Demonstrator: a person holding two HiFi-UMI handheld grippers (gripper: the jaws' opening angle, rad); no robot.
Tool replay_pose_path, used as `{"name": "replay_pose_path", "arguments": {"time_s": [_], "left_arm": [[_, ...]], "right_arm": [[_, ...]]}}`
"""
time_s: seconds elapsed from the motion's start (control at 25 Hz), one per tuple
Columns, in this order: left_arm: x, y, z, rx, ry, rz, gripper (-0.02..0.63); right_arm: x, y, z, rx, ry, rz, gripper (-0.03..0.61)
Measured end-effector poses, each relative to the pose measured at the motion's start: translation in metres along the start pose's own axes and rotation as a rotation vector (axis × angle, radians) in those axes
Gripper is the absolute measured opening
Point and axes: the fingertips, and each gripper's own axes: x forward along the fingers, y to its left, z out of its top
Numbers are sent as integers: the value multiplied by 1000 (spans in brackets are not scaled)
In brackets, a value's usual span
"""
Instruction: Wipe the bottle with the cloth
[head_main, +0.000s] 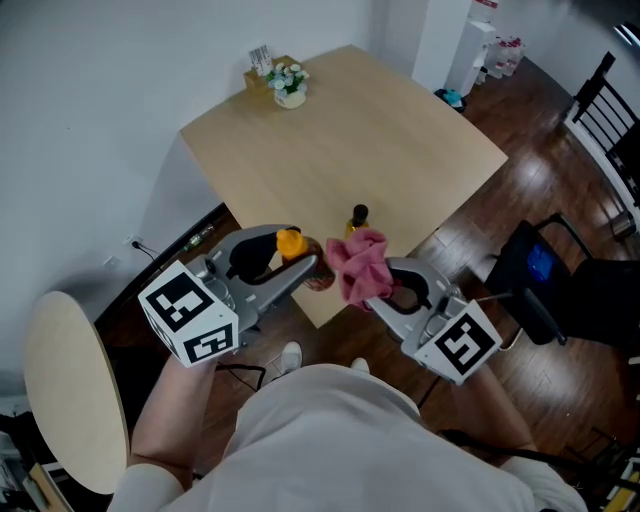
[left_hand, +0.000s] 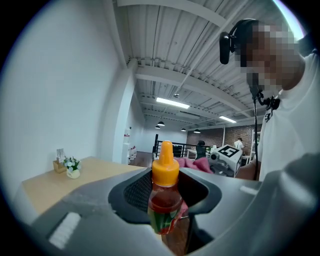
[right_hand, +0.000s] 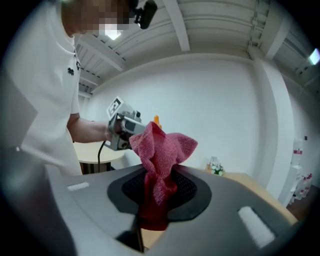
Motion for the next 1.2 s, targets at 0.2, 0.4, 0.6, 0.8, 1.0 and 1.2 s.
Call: {"name": "replay_pose_path", "arguments": {"time_s": [0.2,0.4,0.6,0.8,1.0,1.2], "left_arm": [[4,-7,-1,0,1,-6,163],[2,-3,4,8,1,-9,163],[0,1,1,-6,3,-7,163],[1,4,-4,-27,5,-9,163],[0,20,-12,-46,11,-8,163],[18,39,-42,-3,64,42,163]], "right_arm": [[2,32,-10,-26,136,54,89],[19,44,-65,50,227,79,89],[19,49,-105,102,292,73,89],[11,51,-137,143,350,51,89],[-7,50,-147,203,379,-18,89],[-46,34,-148,263,385,-128,89]]}}
